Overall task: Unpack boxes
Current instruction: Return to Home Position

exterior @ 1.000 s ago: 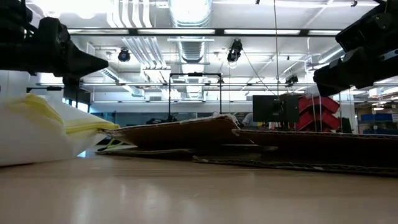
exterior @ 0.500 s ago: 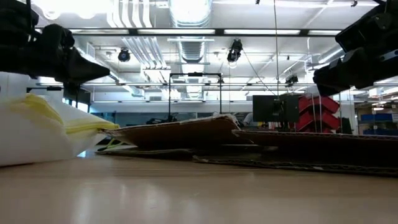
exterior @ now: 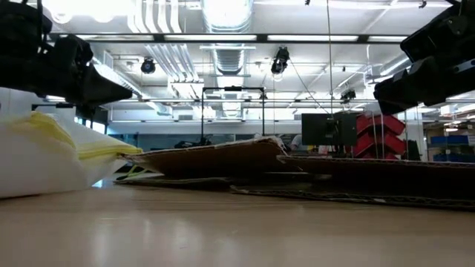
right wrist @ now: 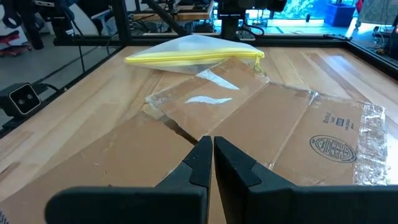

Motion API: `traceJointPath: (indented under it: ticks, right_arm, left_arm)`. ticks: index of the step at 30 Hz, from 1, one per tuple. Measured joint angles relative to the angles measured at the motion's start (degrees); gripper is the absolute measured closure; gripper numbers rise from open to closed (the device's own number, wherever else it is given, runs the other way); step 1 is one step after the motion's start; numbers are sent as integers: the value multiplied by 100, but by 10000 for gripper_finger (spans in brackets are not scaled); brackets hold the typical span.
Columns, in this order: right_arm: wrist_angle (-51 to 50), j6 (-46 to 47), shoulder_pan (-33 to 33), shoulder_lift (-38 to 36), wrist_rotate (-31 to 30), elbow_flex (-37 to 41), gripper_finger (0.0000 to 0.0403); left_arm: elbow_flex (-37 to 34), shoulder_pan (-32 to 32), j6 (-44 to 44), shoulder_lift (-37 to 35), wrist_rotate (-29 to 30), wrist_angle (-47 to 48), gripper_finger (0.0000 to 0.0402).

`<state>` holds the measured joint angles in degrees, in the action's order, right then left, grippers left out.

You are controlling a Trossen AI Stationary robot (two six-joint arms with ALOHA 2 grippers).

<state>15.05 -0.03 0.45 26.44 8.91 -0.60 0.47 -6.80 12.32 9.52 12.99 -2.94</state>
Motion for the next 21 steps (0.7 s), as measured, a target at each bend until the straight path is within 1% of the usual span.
traceJointPath:
  ticks: [21]
  right_arm:
    - [-2,0,0,0,2,0,400]
  left_arm:
    - [0,0,0,405,0,4,401]
